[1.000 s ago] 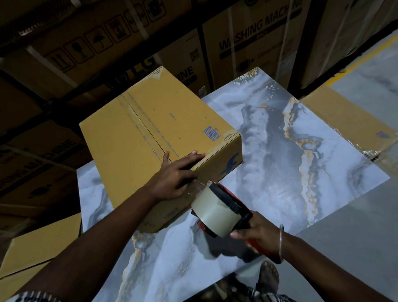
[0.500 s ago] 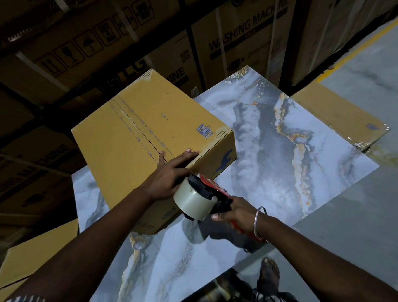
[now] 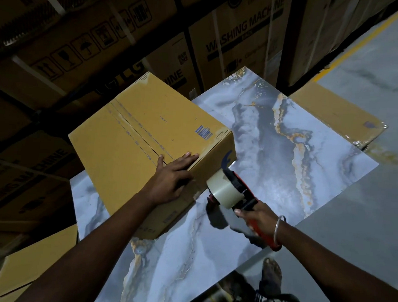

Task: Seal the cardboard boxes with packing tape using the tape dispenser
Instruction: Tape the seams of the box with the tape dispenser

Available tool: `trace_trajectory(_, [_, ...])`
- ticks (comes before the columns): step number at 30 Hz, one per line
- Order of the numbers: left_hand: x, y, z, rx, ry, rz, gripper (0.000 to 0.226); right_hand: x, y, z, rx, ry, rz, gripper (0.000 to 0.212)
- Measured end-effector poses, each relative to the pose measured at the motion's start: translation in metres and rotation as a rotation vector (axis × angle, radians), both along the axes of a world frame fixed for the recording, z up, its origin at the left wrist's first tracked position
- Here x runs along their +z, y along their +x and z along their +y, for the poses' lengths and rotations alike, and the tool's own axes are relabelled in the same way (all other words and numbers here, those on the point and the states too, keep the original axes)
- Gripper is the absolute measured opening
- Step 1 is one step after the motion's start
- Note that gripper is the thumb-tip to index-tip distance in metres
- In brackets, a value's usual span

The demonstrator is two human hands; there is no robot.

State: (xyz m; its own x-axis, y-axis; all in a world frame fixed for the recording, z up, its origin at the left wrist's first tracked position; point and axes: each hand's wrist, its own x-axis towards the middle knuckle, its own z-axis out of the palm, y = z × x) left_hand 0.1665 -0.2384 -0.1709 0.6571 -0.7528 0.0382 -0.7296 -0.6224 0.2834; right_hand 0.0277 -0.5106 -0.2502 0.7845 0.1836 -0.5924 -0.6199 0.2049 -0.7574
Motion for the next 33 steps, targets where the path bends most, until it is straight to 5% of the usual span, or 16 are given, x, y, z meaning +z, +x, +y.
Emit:
trace_trajectory(3, [0.002,-0.001,-0.003,0.015,0.007,-0.020,0.017,0.007,-0.002,-0.006,-0.023,0.062,0.025,0.013])
trace_trajectory(9, [0.009,-0.001,-0.011,0.031,0.102,-0.065,0.019,0.006,-0.002,-0.009,-0.024,0.048,-0.038,0.033])
trace_trajectory(13, [0.010,0.007,-0.025,0.122,0.222,-0.050,0.062,0.012,-0.001,-0.010,-0.048,0.058,-0.065,0.035])
trace_trajectory(19, [0.004,0.004,-0.032,0.164,0.257,-0.109,0.091,0.026,-0.002,-0.019,-0.045,0.070,-0.098,0.051])
trace_trajectory(28, [0.001,-0.021,-0.053,0.720,0.341,-0.048,0.121,0.040,0.004,-0.026,-0.039,0.086,-0.157,0.050])
trace_trajectory(33, [-0.001,-0.026,-0.059,0.754,0.319,-0.037,0.116,0.051,0.009,-0.026,-0.034,0.117,-0.197,0.047])
